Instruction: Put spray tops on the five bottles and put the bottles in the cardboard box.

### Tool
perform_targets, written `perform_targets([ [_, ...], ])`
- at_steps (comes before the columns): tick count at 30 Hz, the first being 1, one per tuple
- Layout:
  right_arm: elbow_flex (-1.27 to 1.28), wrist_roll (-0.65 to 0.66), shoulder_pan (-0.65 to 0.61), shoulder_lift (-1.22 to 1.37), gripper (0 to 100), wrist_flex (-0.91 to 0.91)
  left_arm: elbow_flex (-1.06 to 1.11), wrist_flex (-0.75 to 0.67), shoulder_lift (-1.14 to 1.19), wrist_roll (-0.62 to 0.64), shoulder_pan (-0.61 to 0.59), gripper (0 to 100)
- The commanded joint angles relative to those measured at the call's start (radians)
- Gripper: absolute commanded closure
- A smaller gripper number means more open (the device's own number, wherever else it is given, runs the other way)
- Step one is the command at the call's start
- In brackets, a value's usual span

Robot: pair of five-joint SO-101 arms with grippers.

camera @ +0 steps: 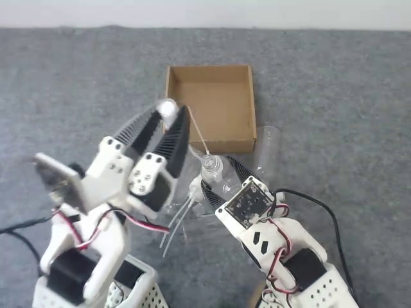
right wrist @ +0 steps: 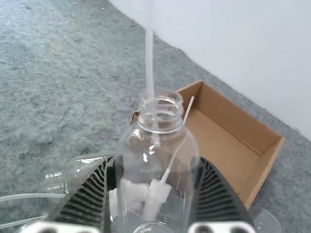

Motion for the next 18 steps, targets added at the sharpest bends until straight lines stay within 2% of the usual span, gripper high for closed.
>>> perform_targets([
  [1, -0.012, 0.011, -0.005, -0.027, 95.5, -0.028, 0.047, -0.066, -0.003, 0.000, 0.048, 99],
  [5, -0.012, 0.011, -0.004, -0.027, 95.5, -0.028, 0.096, -0.104, -0.005, -0.051, 0.075, 99],
  [13, -0.014, 0.006, -0.001, -0.027, 95.5, -0.028, 0.127, -0.101, -0.006, -0.055, 0.077, 99],
  [18, -0.015, -0.046, 0.001, -0.027, 95.5, -0.028, 0.148, -0.101, -0.006, -0.055, 0.083, 99],
])
